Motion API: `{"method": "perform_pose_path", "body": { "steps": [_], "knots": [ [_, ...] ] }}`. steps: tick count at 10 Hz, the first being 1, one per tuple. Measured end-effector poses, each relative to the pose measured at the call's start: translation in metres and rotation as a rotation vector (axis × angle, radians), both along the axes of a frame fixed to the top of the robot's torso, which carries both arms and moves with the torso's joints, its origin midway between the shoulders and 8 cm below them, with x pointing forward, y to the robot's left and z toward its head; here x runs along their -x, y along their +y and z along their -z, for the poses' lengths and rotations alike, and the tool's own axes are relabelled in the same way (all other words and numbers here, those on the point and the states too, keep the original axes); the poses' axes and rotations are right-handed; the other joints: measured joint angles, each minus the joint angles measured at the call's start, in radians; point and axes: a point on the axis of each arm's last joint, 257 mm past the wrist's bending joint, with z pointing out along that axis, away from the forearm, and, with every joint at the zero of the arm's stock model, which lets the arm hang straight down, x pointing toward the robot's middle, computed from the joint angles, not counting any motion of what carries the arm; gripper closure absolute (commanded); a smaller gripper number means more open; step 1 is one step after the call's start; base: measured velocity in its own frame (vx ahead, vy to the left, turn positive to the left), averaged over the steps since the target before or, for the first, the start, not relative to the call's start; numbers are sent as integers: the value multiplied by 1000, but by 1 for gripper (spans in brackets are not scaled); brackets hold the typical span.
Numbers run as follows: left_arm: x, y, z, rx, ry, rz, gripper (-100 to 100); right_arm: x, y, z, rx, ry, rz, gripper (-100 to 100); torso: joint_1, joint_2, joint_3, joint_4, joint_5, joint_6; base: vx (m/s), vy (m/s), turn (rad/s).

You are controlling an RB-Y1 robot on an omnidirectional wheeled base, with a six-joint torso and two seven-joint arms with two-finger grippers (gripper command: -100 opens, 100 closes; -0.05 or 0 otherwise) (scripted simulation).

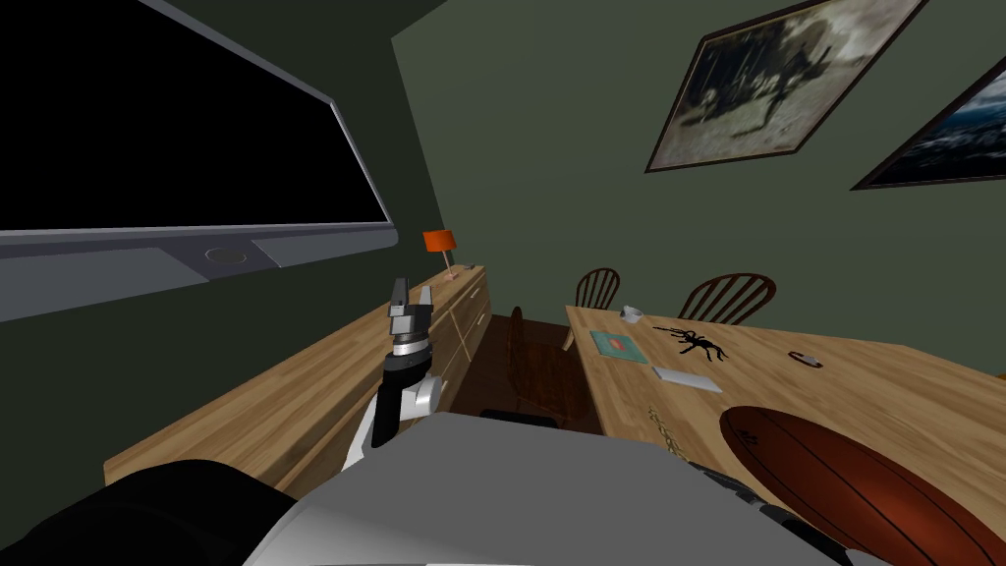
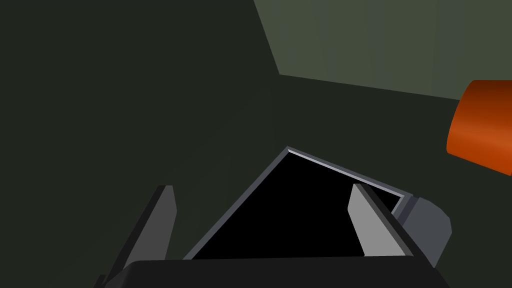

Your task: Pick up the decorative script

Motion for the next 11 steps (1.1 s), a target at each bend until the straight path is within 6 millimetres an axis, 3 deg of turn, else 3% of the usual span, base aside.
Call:
{"method": "perform_pose_path", "body": {
  "steps": [9, 10, 11],
  "knots": [
    [0, 0, 0, 0, 0, 0, 0, 0, -1, 0, 0, 0, 4, -100, 0, 0, 0, 0, 0, 0, 0, -1, 3],
    [0, 0, 0, 0, 0, 0, 0, 0, -1, 0, 0, 0, 4, 0, 0, 0, 0, 0, 0, 0, 0, 0, 0],
    [0, 0, 0, 0, 0, 0, 0, 0, -1, 0, 0, 0, 4, -100, 0, 0, 0, 0, 0, 0, 0, -24, 78]
  ]
}}
